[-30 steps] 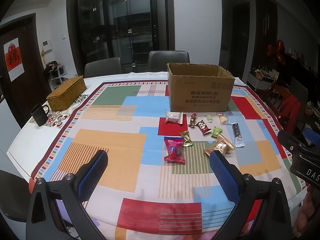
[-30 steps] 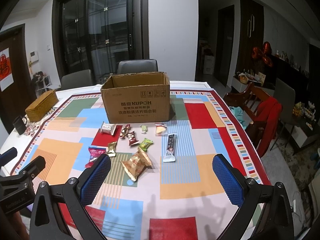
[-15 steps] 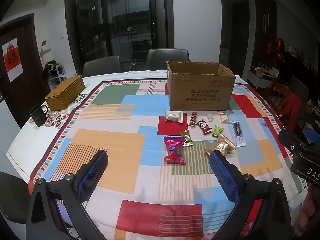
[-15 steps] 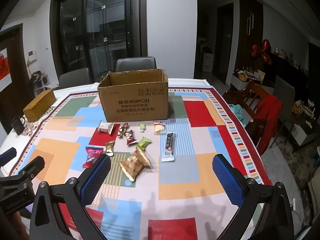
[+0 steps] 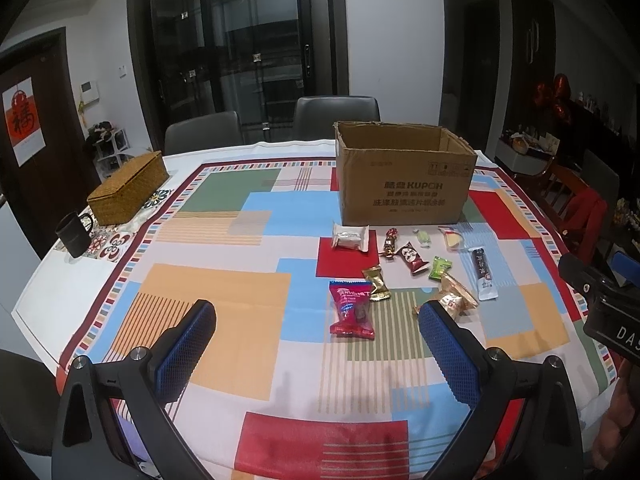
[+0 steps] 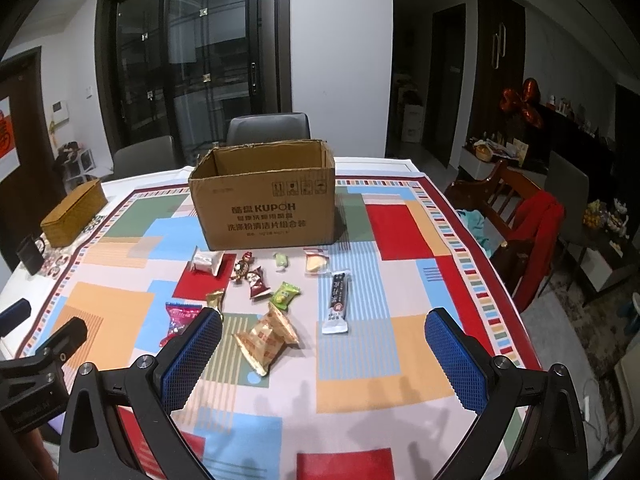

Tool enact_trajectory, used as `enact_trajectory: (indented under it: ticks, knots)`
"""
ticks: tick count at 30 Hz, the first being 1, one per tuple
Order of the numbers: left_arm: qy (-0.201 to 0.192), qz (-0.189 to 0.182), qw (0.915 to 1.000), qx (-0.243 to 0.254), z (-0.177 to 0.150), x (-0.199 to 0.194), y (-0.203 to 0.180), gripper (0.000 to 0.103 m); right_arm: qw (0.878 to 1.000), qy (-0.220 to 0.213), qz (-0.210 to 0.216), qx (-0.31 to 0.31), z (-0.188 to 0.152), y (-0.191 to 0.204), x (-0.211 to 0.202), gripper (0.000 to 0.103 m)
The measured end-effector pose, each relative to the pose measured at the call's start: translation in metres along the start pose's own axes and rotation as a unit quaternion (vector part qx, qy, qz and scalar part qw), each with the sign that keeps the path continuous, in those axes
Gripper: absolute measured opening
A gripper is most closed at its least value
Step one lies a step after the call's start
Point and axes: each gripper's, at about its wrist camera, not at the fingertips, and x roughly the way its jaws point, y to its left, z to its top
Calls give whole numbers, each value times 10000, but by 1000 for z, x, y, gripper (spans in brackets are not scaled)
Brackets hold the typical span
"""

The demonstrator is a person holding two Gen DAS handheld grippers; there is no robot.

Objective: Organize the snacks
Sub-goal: 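Move the left tool to the red hawthorn bag while the right tool approaches the tan biscuit bag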

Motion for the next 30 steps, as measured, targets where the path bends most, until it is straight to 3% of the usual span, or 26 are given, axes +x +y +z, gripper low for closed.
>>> enact_trajectory:
  ticks: [30]
  knots:
    - [503,66,9985,216,9,74,-15,103,9982,588,-38,-66,5,6,75,103]
